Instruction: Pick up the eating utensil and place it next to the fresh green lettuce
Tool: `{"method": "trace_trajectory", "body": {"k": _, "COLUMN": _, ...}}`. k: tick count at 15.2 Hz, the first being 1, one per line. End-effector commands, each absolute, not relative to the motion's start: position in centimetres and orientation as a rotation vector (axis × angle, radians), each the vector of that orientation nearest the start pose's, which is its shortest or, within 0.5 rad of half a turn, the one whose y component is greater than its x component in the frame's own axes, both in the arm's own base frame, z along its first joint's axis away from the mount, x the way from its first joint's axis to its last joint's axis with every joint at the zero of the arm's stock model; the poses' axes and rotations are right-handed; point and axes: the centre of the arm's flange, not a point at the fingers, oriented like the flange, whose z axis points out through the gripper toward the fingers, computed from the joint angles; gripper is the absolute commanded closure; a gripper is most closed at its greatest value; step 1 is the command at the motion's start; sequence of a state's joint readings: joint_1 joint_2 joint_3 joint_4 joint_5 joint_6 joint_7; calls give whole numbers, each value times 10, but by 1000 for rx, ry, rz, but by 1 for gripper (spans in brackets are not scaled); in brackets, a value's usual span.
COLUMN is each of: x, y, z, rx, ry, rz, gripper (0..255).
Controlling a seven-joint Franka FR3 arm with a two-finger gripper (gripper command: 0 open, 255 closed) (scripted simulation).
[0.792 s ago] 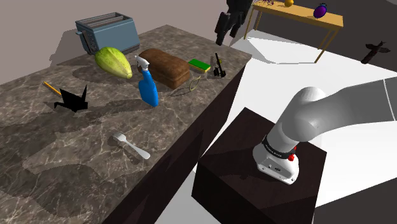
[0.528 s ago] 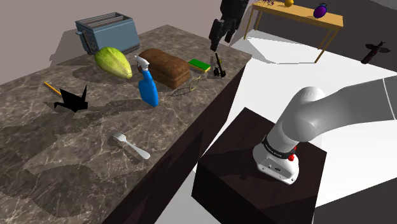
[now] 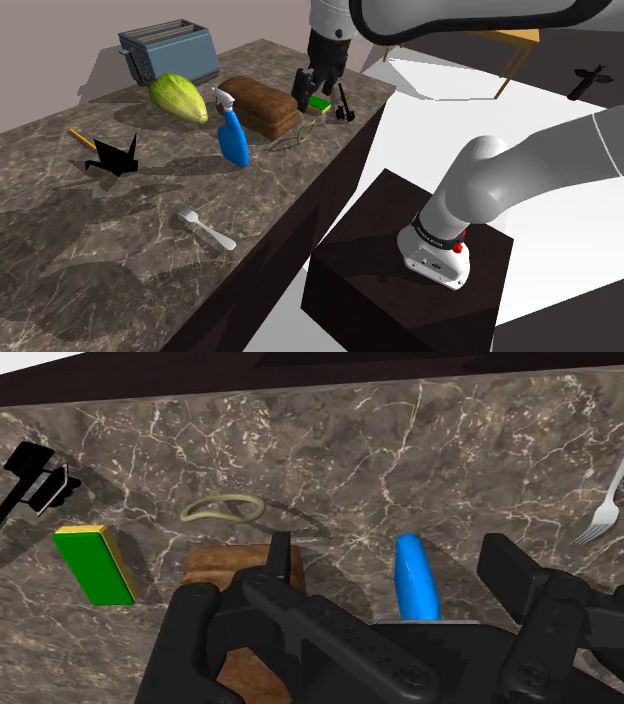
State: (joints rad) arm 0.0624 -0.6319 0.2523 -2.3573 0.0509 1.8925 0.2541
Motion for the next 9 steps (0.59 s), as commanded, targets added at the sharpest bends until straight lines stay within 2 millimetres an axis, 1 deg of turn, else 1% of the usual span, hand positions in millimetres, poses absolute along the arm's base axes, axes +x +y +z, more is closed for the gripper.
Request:
{"method": "trace_trajectory", "body": {"k": 1, "x": 360, "y": 159, "z": 542, "rx": -3187, "ry": -22, "rz": -280, "gripper": 0}}
{"method": "trace_trajectory", "body": {"k": 9, "x": 380, "y": 245, "z": 482, "rx": -3198, "ry": -38, "rz": -296, "gripper": 0}}
